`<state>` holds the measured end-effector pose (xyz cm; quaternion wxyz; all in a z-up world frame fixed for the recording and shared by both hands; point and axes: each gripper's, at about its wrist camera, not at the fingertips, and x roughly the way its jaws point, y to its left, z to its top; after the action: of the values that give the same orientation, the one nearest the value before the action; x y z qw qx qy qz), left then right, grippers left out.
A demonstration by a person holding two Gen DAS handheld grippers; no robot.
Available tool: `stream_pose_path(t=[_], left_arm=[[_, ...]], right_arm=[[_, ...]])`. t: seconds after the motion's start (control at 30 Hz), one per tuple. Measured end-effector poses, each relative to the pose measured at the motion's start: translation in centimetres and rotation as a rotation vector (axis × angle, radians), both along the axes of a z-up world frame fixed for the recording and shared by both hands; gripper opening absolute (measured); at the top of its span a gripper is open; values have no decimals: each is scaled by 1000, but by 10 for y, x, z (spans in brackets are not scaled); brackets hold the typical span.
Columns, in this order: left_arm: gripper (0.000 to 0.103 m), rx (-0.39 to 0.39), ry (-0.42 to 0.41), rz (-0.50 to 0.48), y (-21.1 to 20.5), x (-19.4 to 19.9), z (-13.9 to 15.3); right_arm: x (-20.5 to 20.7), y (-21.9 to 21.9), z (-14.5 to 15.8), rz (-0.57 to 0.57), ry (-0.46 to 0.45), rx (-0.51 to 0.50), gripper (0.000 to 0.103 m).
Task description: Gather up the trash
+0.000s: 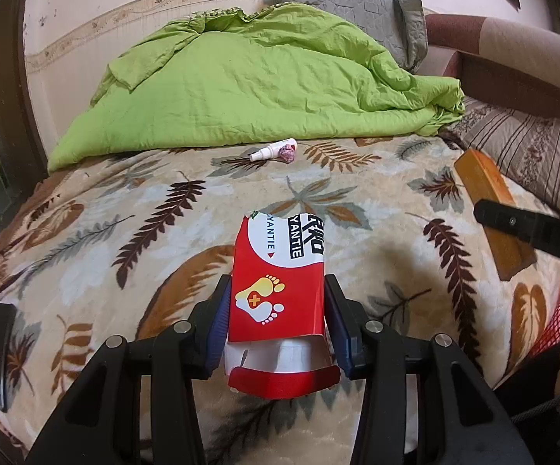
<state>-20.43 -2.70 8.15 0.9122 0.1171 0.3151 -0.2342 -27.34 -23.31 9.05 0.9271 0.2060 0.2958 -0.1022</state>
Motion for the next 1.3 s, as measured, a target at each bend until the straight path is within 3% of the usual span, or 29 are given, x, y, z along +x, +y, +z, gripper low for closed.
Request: stream_pose_path(t=[0.5, 1.3], left_arm=[[44, 38, -40, 6, -4, -15, 4], [45, 59, -34, 6, -5, -14, -1]], right_arm=[[-12, 8, 2, 29, -25, 2, 50], [-14, 13, 3, 42, -24, -7, 51]])
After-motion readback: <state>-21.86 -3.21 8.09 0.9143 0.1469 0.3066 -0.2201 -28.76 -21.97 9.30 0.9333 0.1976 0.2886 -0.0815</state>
